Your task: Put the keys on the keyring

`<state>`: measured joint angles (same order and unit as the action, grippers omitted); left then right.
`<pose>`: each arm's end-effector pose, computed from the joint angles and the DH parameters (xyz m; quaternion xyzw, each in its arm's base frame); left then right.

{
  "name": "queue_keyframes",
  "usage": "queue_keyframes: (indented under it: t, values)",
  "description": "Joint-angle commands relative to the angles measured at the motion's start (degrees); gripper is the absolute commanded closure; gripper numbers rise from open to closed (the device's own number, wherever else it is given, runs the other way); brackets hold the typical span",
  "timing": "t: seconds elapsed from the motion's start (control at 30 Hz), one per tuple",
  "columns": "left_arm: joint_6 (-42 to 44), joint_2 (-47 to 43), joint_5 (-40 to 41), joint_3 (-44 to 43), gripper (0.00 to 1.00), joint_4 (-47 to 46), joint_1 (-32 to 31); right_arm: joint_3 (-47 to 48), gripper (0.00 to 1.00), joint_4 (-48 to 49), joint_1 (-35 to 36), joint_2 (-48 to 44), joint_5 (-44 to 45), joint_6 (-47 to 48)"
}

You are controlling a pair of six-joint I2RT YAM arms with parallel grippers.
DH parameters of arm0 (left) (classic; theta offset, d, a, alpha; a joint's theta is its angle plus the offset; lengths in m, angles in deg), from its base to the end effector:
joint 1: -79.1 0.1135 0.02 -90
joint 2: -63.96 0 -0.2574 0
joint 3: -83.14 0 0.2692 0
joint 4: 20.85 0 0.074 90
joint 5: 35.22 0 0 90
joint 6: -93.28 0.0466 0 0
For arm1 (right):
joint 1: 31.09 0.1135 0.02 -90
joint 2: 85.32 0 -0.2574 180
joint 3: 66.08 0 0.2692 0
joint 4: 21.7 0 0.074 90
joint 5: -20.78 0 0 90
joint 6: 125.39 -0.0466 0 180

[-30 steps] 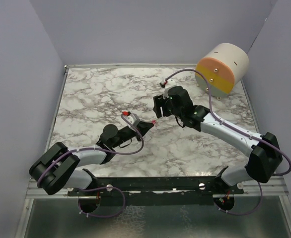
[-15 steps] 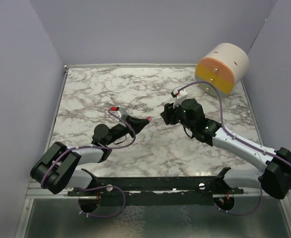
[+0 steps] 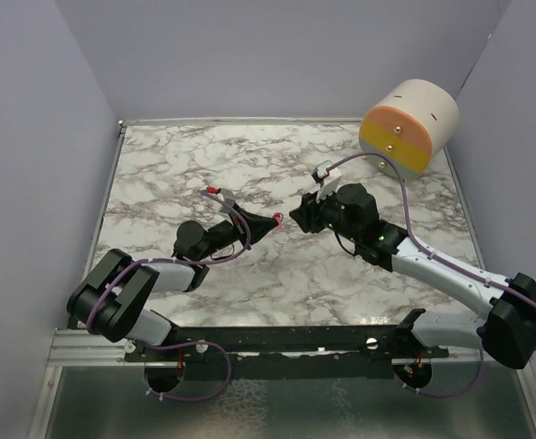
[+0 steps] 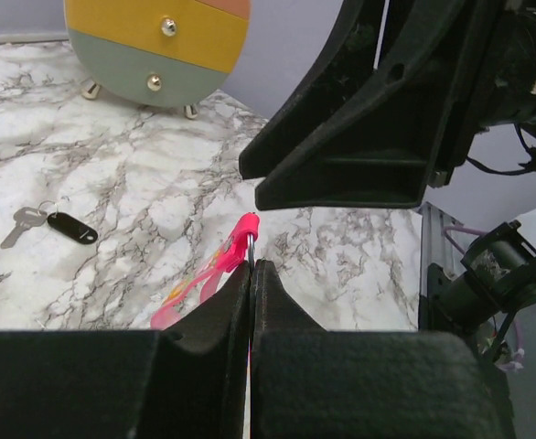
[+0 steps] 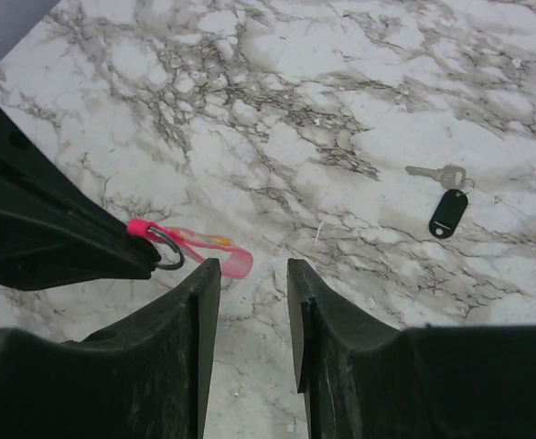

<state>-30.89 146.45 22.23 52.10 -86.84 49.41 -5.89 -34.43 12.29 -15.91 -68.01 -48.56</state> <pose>0.2167 -0.1524 0.1866 0.1985 0.5956 -0.5471 0.5536 0.2238 0.2102 0.2662 -0.2103 0.8017 0.2573 0.4969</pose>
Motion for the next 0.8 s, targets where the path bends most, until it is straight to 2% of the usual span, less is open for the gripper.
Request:
queue_keyframes:
  t: [0.0,0.57,0.77]
  values:
    - [-2.1,-2.3,-0.9,-3.0,1.00,7.6,0.6,-0.9,0.64,3.6,-0.1,-0.9,-6.9,0.6]
    - [-13.7,-0.6,-6.5,-10.2,1.00,21.9,2.8,-2.2,0.66,5.3,-0.1,-0.7,-8.1,-0.4]
    - [-16.6,0.4,-7.8,-13.3,1.00,30.9,3.5,-2.1,0.67,3.2,-0.1,-1.0,-2.6,-0.2]
